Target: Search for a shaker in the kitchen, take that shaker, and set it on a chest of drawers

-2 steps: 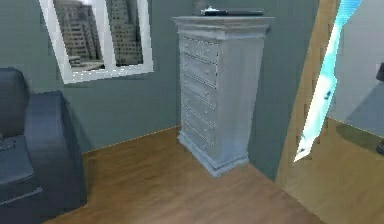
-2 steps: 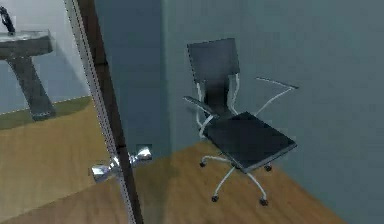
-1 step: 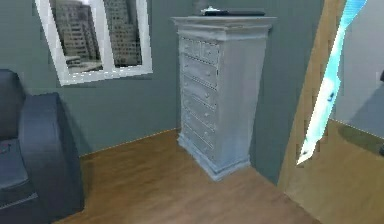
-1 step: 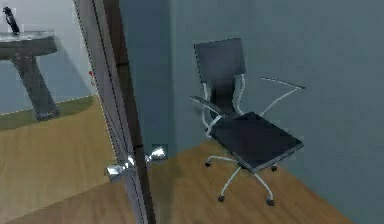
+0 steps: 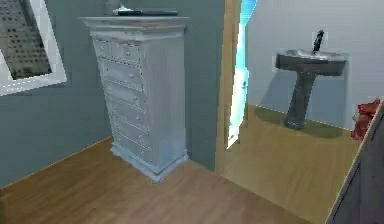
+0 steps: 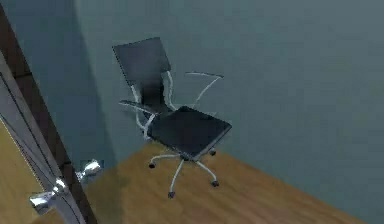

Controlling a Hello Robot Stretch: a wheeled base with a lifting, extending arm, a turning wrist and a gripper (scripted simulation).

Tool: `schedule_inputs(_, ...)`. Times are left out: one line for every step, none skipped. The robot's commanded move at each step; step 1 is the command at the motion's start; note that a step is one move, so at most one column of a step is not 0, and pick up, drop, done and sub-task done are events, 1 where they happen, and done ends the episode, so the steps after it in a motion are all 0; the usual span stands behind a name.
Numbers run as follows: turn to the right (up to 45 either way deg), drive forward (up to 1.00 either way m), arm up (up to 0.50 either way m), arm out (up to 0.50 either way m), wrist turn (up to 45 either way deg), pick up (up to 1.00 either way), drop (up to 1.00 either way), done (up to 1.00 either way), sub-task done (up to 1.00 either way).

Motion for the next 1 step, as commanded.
schedule_inputs(0.0, 0.40, 0.00, 0.00, 0.0, 0.00, 0.00, 0.00, 0.00)
